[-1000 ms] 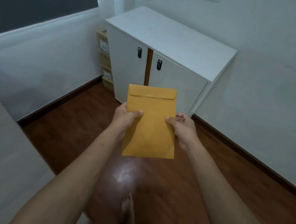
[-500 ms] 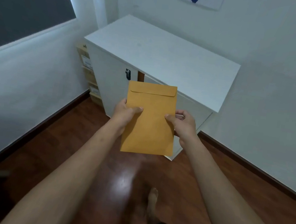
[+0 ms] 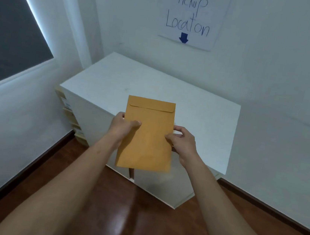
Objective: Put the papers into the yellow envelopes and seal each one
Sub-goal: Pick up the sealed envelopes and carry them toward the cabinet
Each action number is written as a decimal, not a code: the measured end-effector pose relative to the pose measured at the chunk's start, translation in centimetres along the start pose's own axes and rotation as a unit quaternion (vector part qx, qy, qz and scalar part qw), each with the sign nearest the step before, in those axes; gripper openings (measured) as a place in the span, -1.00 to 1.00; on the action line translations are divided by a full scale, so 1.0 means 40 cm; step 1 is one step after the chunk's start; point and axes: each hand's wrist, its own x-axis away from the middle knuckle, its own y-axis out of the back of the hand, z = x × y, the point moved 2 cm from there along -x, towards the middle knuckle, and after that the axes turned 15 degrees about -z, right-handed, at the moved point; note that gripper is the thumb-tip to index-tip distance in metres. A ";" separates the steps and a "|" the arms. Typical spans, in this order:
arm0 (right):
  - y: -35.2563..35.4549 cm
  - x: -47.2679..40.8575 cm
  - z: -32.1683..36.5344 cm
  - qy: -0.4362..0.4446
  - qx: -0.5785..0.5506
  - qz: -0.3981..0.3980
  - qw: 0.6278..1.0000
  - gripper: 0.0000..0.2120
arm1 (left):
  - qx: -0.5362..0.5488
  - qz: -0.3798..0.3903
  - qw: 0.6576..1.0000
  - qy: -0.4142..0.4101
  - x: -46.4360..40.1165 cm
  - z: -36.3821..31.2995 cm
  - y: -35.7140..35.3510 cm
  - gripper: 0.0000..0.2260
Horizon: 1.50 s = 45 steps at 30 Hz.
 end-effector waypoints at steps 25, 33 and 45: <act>-0.262 -0.230 0.045 -0.091 -0.013 -0.219 0.971 -0.75 | -0.128 0.173 0.975 -0.049 -0.464 -0.097 -0.054 -0.53; -0.259 -0.263 0.052 -0.067 0.048 -0.261 0.962 -0.62 | -0.150 0.144 0.974 -0.092 -0.490 -0.063 -0.106 -0.59; -0.291 -0.292 0.046 -0.019 0.140 -0.239 0.961 -0.80 | -0.188 0.108 0.968 -0.129 -0.531 -0.057 -0.134 -0.62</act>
